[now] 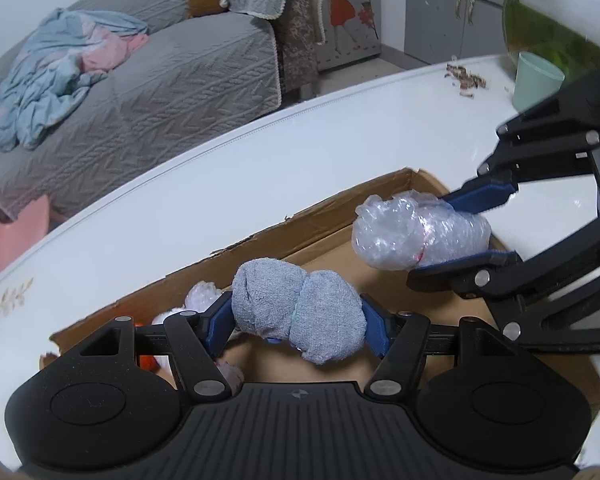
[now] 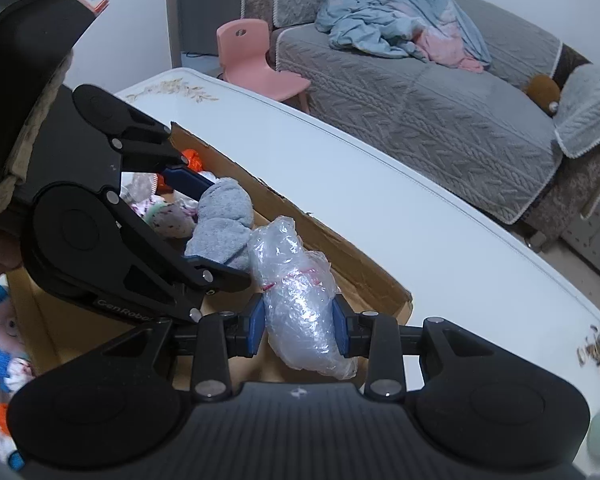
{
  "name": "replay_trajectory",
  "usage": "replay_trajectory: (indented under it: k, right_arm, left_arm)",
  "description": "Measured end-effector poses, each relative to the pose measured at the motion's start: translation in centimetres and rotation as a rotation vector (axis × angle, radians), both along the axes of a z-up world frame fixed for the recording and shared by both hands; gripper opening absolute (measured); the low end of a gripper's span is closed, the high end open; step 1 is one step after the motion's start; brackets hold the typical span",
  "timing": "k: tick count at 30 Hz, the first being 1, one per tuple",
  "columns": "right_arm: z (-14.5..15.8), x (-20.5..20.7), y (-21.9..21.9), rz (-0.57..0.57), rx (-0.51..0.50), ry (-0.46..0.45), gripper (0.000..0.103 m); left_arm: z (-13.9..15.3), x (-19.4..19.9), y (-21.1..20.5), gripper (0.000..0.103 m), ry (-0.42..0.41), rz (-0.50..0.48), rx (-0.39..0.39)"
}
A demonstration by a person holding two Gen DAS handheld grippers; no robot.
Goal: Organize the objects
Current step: 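Lower both bundles into the box and open both grippers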
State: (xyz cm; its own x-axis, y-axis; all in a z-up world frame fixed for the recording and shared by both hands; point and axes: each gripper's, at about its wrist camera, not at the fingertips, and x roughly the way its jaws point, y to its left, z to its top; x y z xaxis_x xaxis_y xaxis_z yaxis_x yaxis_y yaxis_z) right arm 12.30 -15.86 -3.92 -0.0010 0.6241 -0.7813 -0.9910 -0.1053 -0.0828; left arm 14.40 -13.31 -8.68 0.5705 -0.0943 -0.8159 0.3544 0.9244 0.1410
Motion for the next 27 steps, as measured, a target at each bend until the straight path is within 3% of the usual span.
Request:
replay_trajectory:
  k: [6,17,27]
  right_arm:
    - [-1.4,-0.2,0.8,0.035,-0.009,-0.032,0.032]
    - [-2.3,0.0,1.4,0.050,-0.011,0.015,0.032]
    - [-2.4,0.1,1.8,0.032,-0.010,-0.002,0.038]
  left_arm:
    - [-1.3,1.0,0.4,0.070,0.011,0.024,0.007]
    - [-1.8,1.7,0.7,0.071,0.031,0.027,0.035]
    - [-1.4,2.0,1.1,0.076,0.051,0.049,0.008]
